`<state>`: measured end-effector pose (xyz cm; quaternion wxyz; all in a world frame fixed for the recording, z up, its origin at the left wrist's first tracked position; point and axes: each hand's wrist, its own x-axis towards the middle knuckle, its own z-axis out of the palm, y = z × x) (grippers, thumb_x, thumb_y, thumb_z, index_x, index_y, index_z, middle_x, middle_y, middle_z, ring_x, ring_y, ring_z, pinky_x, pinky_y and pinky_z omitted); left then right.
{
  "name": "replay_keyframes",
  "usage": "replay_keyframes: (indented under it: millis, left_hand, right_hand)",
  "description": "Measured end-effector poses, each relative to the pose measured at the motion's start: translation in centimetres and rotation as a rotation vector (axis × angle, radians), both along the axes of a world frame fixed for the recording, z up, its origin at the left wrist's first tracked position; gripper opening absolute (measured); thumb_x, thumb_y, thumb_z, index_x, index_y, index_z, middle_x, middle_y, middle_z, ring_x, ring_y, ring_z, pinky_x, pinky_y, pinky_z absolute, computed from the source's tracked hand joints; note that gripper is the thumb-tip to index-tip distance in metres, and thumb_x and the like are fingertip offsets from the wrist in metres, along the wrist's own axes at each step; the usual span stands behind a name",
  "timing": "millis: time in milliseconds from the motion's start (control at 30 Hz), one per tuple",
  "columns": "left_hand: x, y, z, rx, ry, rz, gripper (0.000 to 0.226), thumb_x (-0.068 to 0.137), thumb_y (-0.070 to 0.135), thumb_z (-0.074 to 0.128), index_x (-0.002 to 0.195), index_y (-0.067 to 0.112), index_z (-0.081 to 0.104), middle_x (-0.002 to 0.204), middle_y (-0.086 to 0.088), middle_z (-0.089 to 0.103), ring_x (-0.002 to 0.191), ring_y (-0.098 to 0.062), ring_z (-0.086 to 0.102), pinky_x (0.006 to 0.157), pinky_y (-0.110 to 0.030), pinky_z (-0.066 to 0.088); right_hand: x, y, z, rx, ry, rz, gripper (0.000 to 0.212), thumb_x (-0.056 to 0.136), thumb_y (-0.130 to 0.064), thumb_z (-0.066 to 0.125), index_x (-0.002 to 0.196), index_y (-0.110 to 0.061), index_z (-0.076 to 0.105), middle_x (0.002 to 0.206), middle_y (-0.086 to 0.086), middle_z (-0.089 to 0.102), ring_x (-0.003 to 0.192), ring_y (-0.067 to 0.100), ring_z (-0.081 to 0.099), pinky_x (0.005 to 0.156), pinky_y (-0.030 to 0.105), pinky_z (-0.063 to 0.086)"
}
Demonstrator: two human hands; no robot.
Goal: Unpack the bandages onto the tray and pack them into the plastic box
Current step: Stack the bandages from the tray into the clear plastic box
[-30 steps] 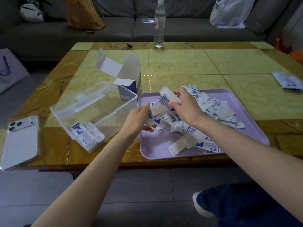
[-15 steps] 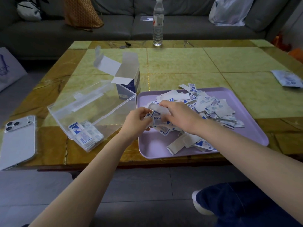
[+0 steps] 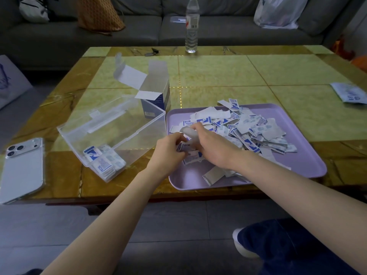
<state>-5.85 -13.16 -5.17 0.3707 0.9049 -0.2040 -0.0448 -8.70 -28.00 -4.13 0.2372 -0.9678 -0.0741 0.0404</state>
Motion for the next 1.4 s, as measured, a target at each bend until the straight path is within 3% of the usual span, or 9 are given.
replay_keyframes:
  millis: [167, 267, 467, 633, 833, 1000, 1133, 1267, 1400]
  left_hand:
    - [0.0, 0.3, 0.0, 0.047, -0.008, -0.005, 0.019, 0.083, 0.005, 0.064, 0.102, 0.008, 0.064, 0.105, -0.009, 0.066, 0.089, -0.016, 0.055, 0.057, -0.008, 0.043]
    - [-0.1, 0.3, -0.1, 0.077, -0.015, -0.020, 0.020, 0.084, 0.005, 0.064, 0.103, 0.009, 0.064, 0.104, -0.008, 0.066, 0.086, -0.013, 0.052, 0.059, -0.010, 0.039]
    - [-0.9, 0.4, -0.9, 0.144, -0.132, -0.029, 0.024, 0.084, 0.012, 0.061, 0.108, 0.015, 0.060, 0.102, -0.006, 0.068, 0.092, -0.028, 0.063, 0.077, -0.040, 0.053]
    - [-1.2, 0.9, -0.8, 0.155, -0.169, -0.021, 0.021, 0.084, 0.014, 0.059, 0.104, 0.015, 0.060, 0.093, -0.006, 0.068, 0.086, -0.031, 0.061, 0.080, -0.042, 0.049]
    - [-1.6, 0.7, -0.3, 0.161, -0.106, 0.011, 0.025, 0.082, 0.012, 0.062, 0.093, 0.015, 0.040, 0.090, -0.007, 0.060, 0.085, -0.033, 0.055, 0.070, -0.036, 0.038]
    - [-2.1, 1.0, -0.2, 0.185, -0.211, 0.004, 0.041, 0.081, 0.012, 0.063, 0.117, 0.012, 0.045, 0.114, -0.008, 0.044, 0.104, -0.027, 0.046, 0.087, -0.032, 0.035]
    - [-2.4, 0.7, -0.2, 0.407, -0.248, -0.084, 0.024, 0.094, 0.025, 0.048, 0.116, 0.015, 0.043, 0.114, -0.004, 0.047, 0.107, -0.024, 0.042, 0.084, -0.029, 0.028]
    - [-2.5, 0.3, -0.3, 0.521, -0.235, -0.086, 0.022, 0.098, 0.028, 0.037, 0.111, 0.011, 0.044, 0.114, -0.008, 0.049, 0.107, -0.027, 0.043, 0.087, -0.031, 0.030]
    - [-2.3, -0.2, -0.4, 0.611, -0.218, -0.098, 0.025, 0.098, 0.027, 0.036, 0.115, 0.010, 0.044, 0.117, -0.009, 0.050, 0.111, -0.028, 0.042, 0.090, -0.034, 0.032]
  right_hand:
    - [0.3, -0.8, 1.1, 0.085, -0.168, -0.135, 0.018, 0.094, 0.000, 0.031, 0.105, -0.014, 0.033, 0.090, 0.006, 0.058, 0.076, 0.027, 0.058, 0.065, 0.041, 0.047]
    - [0.8, -1.2, 1.5, 0.080, -0.316, -0.156, 0.012, 0.096, -0.009, 0.042, 0.101, -0.007, 0.054, 0.090, 0.007, 0.067, 0.081, 0.024, 0.063, 0.070, 0.036, 0.050]
    - [-0.4, 0.8, 0.8, 0.045, -0.070, -0.043, 0.034, 0.101, -0.027, 0.034, 0.081, -0.013, 0.057, 0.075, 0.000, 0.054, 0.074, 0.022, 0.050, 0.069, 0.033, 0.039]
    - [-1.7, 1.9, 1.6, 0.085, 0.060, -0.044, 0.056, 0.091, -0.058, 0.035, 0.129, -0.018, 0.045, 0.123, 0.002, 0.057, 0.109, 0.021, 0.054, 0.088, 0.038, 0.044]
    - [-2.4, 1.4, 1.0, -0.119, 0.054, 0.020, 0.024, 0.085, -0.016, 0.060, 0.109, -0.014, 0.052, 0.106, 0.011, 0.062, 0.097, 0.031, 0.058, 0.074, 0.037, 0.045]
    - [-2.7, 1.3, 0.9, -0.154, 0.000, -0.010, 0.022, 0.089, -0.014, 0.053, 0.111, -0.014, 0.058, 0.107, 0.012, 0.063, 0.100, 0.032, 0.057, 0.074, 0.036, 0.042]
    - [-2.5, 1.4, 0.9, -0.133, -0.086, -0.042, 0.012, 0.092, -0.017, 0.051, 0.103, -0.015, 0.057, 0.098, 0.010, 0.065, 0.093, 0.032, 0.057, 0.071, 0.039, 0.044]
    - [-2.3, 1.2, 0.2, -0.025, -0.093, -0.053, 0.019, 0.091, -0.014, 0.054, 0.109, -0.017, 0.057, 0.108, 0.006, 0.065, 0.101, 0.028, 0.057, 0.081, 0.040, 0.045]
    - [-2.9, 0.9, -0.3, -0.088, -0.186, 0.015, 0.050, 0.080, 0.003, 0.059, 0.127, -0.009, 0.047, 0.124, 0.011, 0.053, 0.114, 0.029, 0.049, 0.096, 0.034, 0.037]
